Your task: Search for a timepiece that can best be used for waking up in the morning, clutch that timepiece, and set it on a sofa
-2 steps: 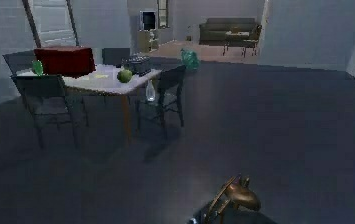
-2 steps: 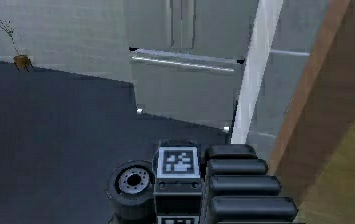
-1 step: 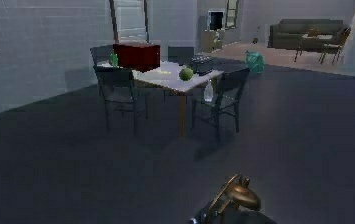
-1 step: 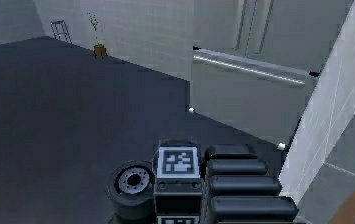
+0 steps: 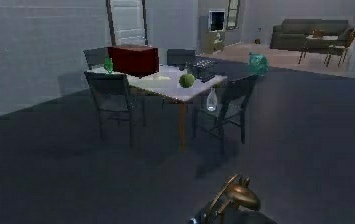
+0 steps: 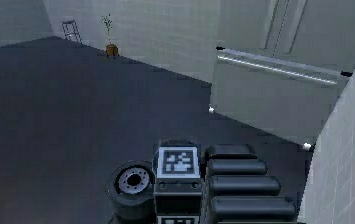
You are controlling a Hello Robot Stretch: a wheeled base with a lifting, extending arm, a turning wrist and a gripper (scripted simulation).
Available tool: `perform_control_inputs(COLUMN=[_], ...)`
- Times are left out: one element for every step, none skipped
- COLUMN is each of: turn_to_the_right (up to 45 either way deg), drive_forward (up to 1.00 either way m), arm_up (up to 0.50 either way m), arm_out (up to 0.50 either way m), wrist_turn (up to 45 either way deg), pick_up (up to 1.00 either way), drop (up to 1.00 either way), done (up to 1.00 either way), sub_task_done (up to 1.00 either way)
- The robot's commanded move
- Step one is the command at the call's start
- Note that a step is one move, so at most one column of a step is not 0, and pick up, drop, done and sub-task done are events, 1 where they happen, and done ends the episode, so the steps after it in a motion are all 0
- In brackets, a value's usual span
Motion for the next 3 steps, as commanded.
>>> perform_control_inputs(turn_to_the_right=[33.0, 0.0, 3.0], drive_forward=[0.00, 1.00, 0.00], arm_up=[0.00, 0.00, 0.00], arm_out=[0.00, 0.00, 0.00], wrist_turn=[0.0, 0.0, 0.0], pick_up=[0.00, 0.00, 0.00], drop=[0.00, 0.00, 0.00], done=[0.00, 0.00, 0.00], sub_task_done=[0.00, 0.00, 0.00])
